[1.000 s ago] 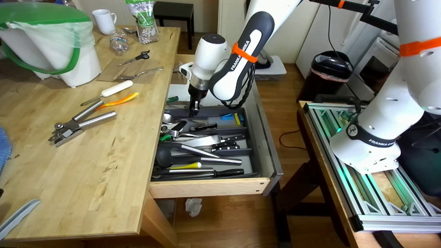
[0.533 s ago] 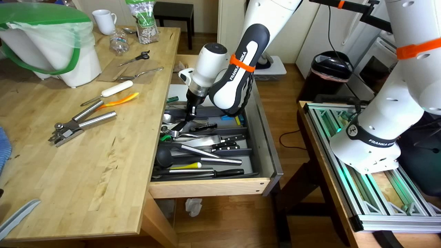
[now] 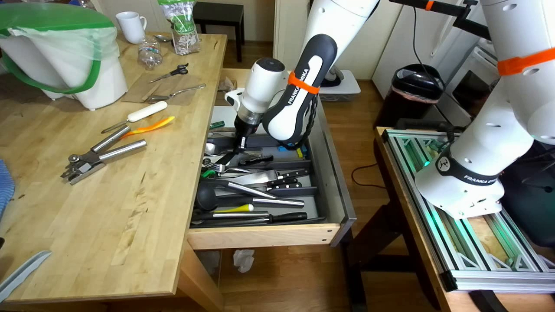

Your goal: Move the fork in the drawer to the left then remove the spoon from the drawer and put it on the table

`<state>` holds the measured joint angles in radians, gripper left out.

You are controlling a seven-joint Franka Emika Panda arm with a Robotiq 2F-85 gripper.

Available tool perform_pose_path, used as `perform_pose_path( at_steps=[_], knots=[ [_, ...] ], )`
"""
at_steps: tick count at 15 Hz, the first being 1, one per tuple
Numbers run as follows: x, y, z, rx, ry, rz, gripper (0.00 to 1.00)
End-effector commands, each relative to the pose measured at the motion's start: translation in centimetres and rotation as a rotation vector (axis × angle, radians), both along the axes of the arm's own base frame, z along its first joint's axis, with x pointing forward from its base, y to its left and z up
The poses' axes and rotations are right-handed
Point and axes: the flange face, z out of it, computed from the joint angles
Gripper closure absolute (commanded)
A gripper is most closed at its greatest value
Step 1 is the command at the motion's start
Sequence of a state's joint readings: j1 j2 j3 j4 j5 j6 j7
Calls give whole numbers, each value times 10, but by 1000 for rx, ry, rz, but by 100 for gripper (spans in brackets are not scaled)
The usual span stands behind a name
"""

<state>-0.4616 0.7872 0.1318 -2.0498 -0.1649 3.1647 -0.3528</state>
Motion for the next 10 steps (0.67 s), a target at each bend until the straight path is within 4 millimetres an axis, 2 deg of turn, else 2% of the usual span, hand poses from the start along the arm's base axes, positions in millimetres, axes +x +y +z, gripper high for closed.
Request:
perform_pose_path(
  at_steps=[1, 5, 7, 8, 10],
  knots=[
    [3, 0, -6, 14, 1, -17, 74],
    [2, 2, -10, 19, 6, -16, 74],
    [2, 2, -11, 18, 6, -15, 82],
    [2, 2, -10, 18, 5, -14, 95],
    [3, 2, -8, 15, 4, -15, 100]
  ],
)
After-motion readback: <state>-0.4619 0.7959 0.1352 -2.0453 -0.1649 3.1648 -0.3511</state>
